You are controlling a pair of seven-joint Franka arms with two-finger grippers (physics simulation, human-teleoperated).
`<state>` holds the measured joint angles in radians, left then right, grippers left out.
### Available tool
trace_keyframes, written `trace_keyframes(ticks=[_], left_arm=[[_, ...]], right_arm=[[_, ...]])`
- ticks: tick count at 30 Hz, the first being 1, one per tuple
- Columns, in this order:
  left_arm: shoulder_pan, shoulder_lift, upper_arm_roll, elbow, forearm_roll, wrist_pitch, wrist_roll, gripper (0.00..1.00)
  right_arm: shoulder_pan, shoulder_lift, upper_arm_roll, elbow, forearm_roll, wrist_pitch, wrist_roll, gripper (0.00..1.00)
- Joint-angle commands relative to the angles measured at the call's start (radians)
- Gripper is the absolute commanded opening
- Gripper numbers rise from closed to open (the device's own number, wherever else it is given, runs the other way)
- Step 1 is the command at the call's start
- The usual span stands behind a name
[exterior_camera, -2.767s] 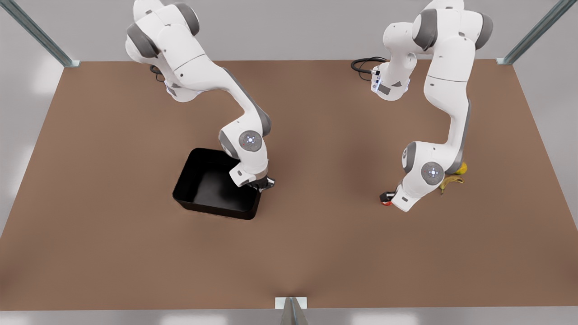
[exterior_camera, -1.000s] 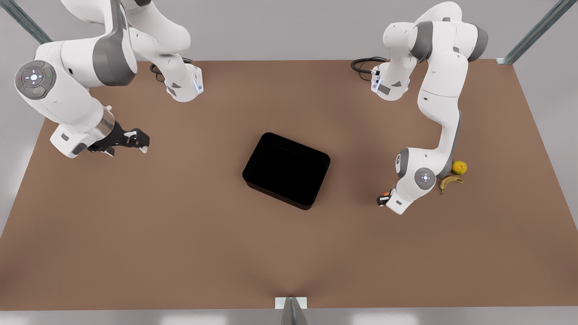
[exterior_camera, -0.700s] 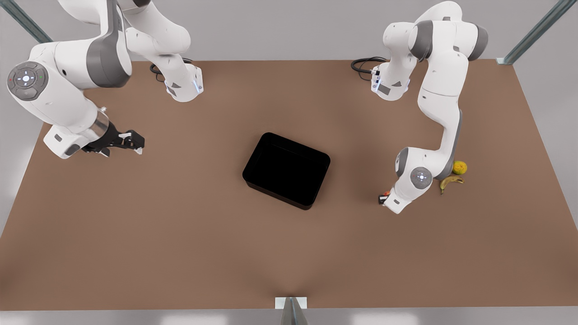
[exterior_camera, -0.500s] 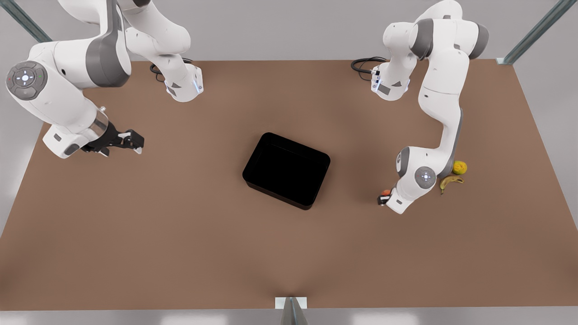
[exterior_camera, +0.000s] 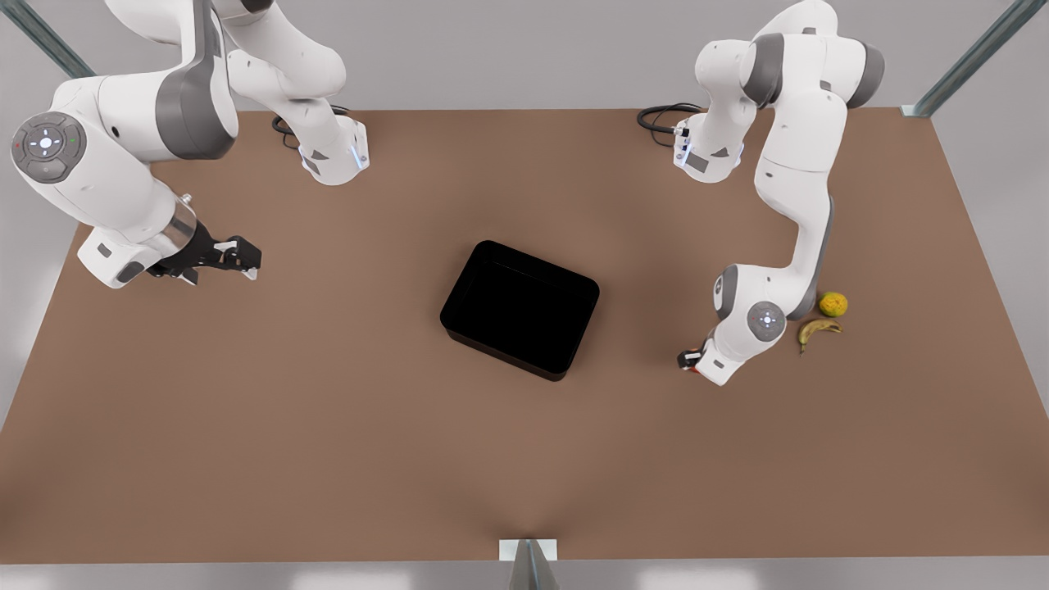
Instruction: Place the storage box in the middle with the right arm, and place the apple in the storage box with the left arm
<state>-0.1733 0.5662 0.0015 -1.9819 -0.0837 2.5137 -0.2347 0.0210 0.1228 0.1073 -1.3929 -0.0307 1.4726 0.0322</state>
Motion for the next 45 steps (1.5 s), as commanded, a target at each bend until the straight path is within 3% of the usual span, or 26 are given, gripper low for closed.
trace_keyframes(ticks=[1,5,20,28,35,39,40,45], left_arm=[[0.000,0.000,0.000,0.000,-0.001,0.000,0.000,0.75],[0.000,0.001,0.000,0.000,-0.001,0.000,0.000,0.70],[-0.002,-0.003,-0.002,0.000,-0.001,-0.001,-0.003,0.68],[-0.003,-0.101,-0.009,-0.034,-0.002,-0.069,-0.028,0.68],[-0.003,-0.308,-0.129,-0.097,-0.027,-0.194,-0.190,0.68],[-0.005,-0.405,-0.279,-0.100,-0.083,-0.265,-0.331,0.68],[-0.024,-0.405,-0.316,-0.091,-0.090,-0.266,-0.399,0.68],[-0.310,-0.310,-0.301,0.092,-0.117,-0.259,-0.678,0.68]], right_arm=[[0.000,0.000,0.000,0.000,0.000,0.000,0.000,1.00],[0.002,0.000,0.000,0.000,0.000,0.000,0.000,1.00],[0.002,0.003,0.000,-0.002,0.000,0.002,0.000,1.00],[0.002,0.001,0.000,-0.002,0.000,0.000,0.000,1.00],[0.002,0.003,0.000,-0.002,-0.003,0.000,-0.002,1.00],[0.002,0.003,0.000,-0.002,-0.003,0.000,-0.002,1.00],[0.002,0.003,0.000,-0.002,-0.005,0.000,-0.002,1.00],[0.002,0.005,0.000,-0.002,-0.005,0.002,-0.002,1.00]])
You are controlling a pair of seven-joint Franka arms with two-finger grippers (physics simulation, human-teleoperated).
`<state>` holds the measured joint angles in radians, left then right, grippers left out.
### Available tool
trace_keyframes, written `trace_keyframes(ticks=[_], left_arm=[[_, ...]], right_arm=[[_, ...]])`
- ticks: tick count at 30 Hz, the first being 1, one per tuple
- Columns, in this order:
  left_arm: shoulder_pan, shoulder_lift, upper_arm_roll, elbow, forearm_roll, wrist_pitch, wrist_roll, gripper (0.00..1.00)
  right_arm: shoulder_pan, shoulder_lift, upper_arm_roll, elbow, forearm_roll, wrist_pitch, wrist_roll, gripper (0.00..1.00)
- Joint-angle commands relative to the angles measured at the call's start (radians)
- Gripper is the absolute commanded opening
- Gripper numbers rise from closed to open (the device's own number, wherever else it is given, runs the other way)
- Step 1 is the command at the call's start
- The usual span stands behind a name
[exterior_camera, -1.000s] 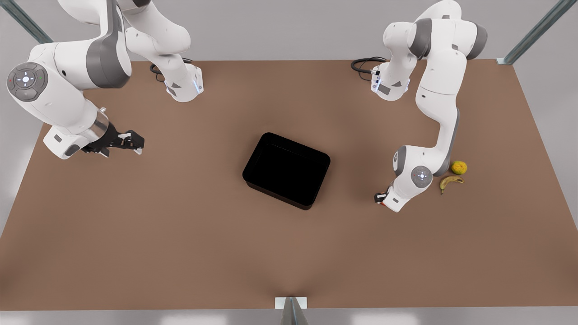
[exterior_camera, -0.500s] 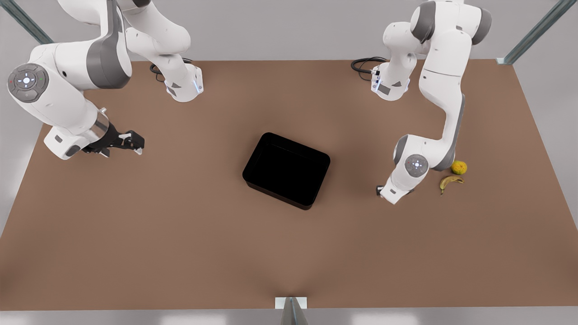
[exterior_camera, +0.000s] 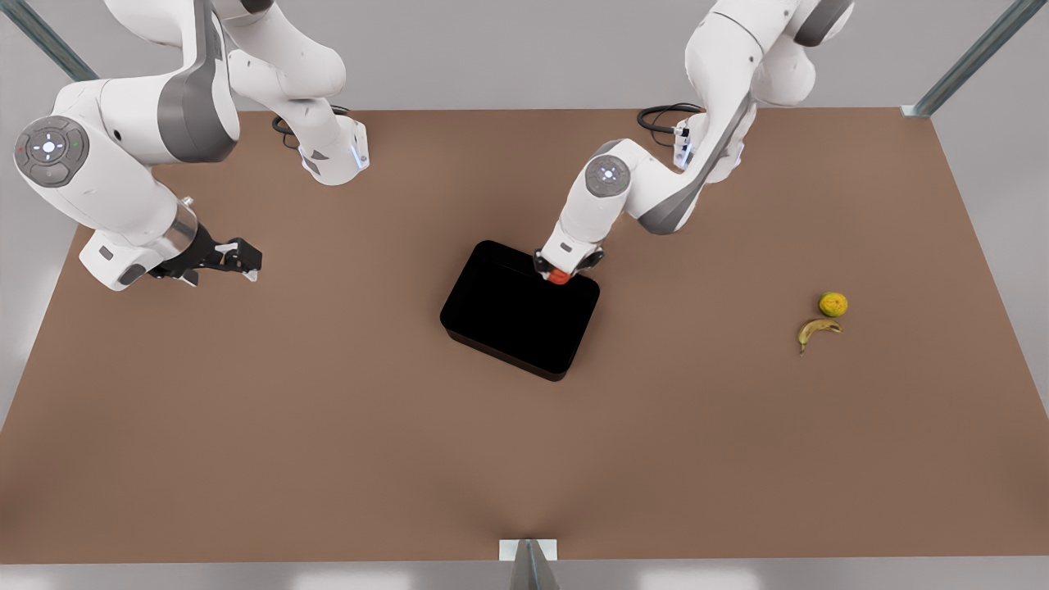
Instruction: Place the storage box in the middle with the right arm, and place the apple in the storage box with the left arm
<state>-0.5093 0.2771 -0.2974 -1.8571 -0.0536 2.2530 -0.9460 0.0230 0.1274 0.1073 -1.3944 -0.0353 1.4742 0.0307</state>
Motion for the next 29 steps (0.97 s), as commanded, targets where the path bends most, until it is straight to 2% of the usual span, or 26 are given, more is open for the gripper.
trace_keyframes(ticks=[1,3,4,14,17,20,23,25,29], left_arm=[[-0.030,0.020,0.024,0.025,-0.147,0.002,-0.013,0.68],[-0.333,0.088,0.319,0.117,-0.212,-0.004,-0.028,0.68],[-0.379,0.114,0.371,0.144,-0.232,-0.001,-0.030,1.00],[-0.367,0.099,0.374,0.136,-0.226,-0.007,-0.028,1.00],[-0.253,0.019,0.374,0.160,-0.138,-0.145,0.016,1.00],[0.083,-0.096,0.373,0.303,-0.103,-0.570,0.383,1.00],[0.370,-0.200,0.376,0.325,-0.008,-0.722,0.681,1.00],[0.433,-0.196,0.370,0.360,0.055,-0.756,0.724,1.00],[0.460,-0.194,0.376,0.355,0.057,-0.754,0.753,1.00]], right_arm=[[0.000,-0.002,0.000,0.000,0.000,0.000,0.000,1.00],[0.002,-0.002,0.000,0.000,0.000,-0.002,0.001,1.00],[0.000,-0.002,0.000,0.000,0.002,-0.002,0.000,1.00],[0.000,0.000,0.000,0.000,0.000,0.000,0.000,1.00],[0.000,0.000,0.000,0.000,0.000,0.000,0.000,1.00],[0.000,0.000,0.000,0.000,0.000,0.000,0.000,1.00],[0.003,-0.002,0.000,0.000,0.002,0.000,0.005,1.00],[0.002,0.000,0.000,0.000,0.002,0.000,0.006,1.00],[0.002,0.001,0.000,0.000,0.002,0.002,0.006,1.00]])
